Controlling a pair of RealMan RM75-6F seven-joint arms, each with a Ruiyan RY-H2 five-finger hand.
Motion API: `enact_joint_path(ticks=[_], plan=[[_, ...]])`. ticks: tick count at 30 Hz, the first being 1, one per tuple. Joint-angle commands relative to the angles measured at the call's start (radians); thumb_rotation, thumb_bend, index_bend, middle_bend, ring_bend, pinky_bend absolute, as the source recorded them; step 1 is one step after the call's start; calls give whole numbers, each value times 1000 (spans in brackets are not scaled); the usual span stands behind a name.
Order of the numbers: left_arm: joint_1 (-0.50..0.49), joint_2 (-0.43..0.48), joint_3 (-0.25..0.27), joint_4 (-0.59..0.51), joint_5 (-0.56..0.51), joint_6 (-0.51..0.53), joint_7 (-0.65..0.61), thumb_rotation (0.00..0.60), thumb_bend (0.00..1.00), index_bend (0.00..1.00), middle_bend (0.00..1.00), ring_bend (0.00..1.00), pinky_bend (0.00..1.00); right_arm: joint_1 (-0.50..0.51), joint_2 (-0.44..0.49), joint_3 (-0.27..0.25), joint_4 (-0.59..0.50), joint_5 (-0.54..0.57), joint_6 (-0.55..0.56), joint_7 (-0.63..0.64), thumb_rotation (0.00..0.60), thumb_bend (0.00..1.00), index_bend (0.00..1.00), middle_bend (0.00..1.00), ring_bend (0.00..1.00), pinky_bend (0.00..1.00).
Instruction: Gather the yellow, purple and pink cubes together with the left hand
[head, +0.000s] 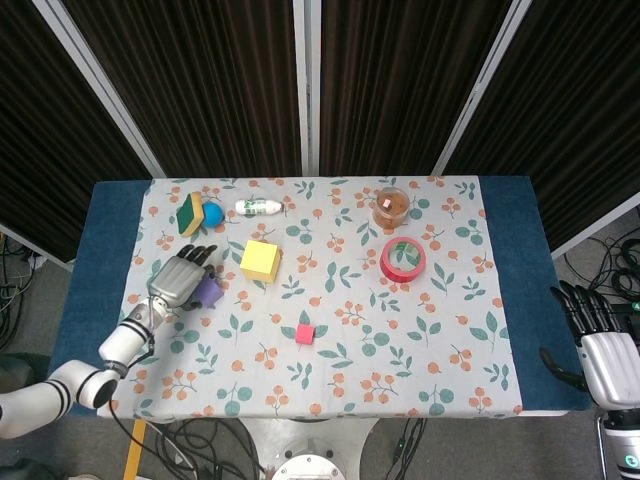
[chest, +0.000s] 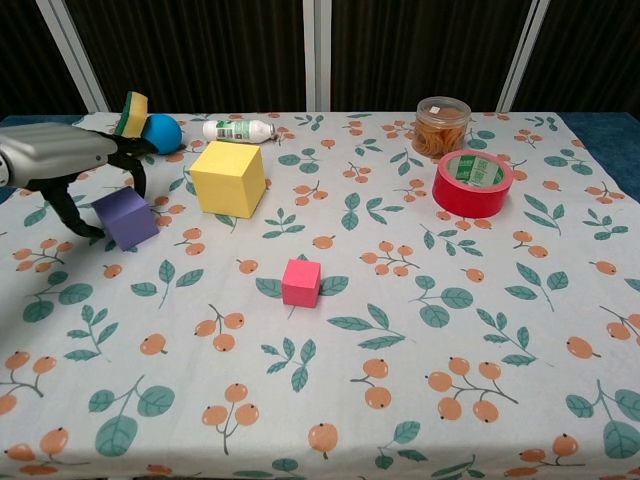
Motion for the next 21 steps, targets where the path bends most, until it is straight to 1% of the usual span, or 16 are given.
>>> enact_joint_path(ticks=[1, 5, 9, 13, 17, 21], plan=[[8, -21, -4, 22, 26, 15, -56, 600, 229, 486, 115, 90, 112, -1, 0, -1, 1, 1, 0, 0, 600, 216, 0, 39, 0, 40], [27, 1, -21, -25, 53, 66, -118, 600, 230, 505, 119, 90, 112, -3, 1, 0, 3, 0, 4, 3, 600, 216, 0, 39, 0, 41], [27, 24, -24, -77, 101, 107, -129, 600, 230, 505, 119, 90, 112, -3, 2, -1, 5, -3, 5, 5, 600, 216, 0, 39, 0, 41], [4, 19, -30, -101, 121, 93, -96, 600, 230, 505, 118, 88, 112, -6, 2, -2, 7, -6, 12, 9, 600, 216, 0, 39, 0, 40], [-21, 2, -47, -125, 106, 60, -49, 600, 229, 505, 118, 81, 111, -13, 4, -4, 9, -5, 21, 11, 600, 216, 0, 39, 0, 40], [-52, -31, -58, -105, 121, 51, 21, 600, 231, 505, 118, 80, 112, -16, 4, -5, 9, -6, 25, 12, 600, 216, 0, 39, 0, 40]])
